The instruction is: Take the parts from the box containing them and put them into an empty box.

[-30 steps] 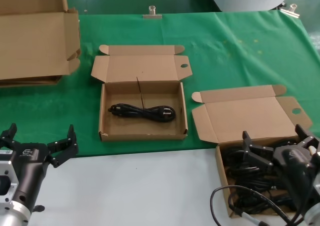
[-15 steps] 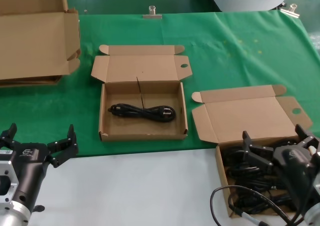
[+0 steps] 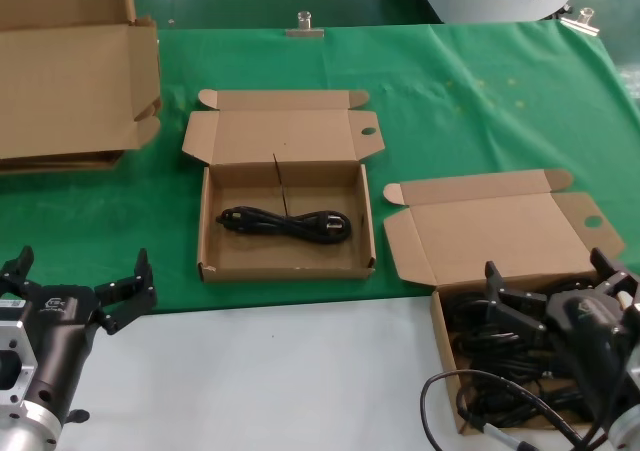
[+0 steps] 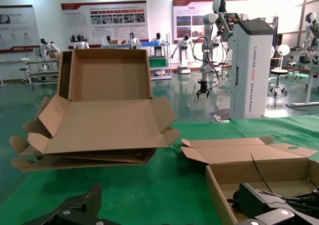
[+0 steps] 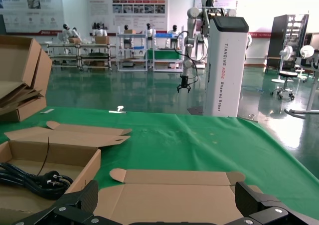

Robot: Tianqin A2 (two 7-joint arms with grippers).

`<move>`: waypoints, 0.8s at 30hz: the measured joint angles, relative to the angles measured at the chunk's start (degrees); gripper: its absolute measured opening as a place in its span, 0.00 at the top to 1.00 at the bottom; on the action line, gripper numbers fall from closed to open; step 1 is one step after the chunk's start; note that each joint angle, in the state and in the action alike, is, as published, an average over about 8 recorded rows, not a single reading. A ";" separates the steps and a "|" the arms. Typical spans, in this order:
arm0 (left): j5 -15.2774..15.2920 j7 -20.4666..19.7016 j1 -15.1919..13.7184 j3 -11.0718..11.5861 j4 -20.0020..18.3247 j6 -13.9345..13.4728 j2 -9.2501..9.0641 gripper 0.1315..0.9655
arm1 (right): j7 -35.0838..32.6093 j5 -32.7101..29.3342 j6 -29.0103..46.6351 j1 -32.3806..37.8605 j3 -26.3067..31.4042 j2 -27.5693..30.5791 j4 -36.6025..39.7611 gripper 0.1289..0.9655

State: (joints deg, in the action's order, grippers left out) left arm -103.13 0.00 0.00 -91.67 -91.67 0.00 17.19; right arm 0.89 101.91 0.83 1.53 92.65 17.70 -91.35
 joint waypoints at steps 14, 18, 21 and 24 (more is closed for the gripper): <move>0.00 0.00 0.00 0.00 0.00 0.00 0.00 0.00 | 0.00 0.00 0.00 0.00 0.00 0.00 0.00 0.00; 0.00 0.00 0.00 0.00 0.00 0.00 0.00 0.00 | 0.00 0.00 0.00 0.00 0.00 0.00 0.00 0.00; 0.00 0.00 0.00 0.00 0.00 0.00 0.00 0.00 | 0.00 0.00 0.00 0.00 0.00 0.00 0.00 0.00; 0.00 0.00 0.00 0.00 0.00 0.00 0.00 0.00 | 0.00 0.00 0.00 0.00 0.00 0.00 0.00 0.00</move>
State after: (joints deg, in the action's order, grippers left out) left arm -103.13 0.00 0.00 -91.67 -91.67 0.00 17.19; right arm 0.89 101.91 0.83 1.53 92.65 17.70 -91.35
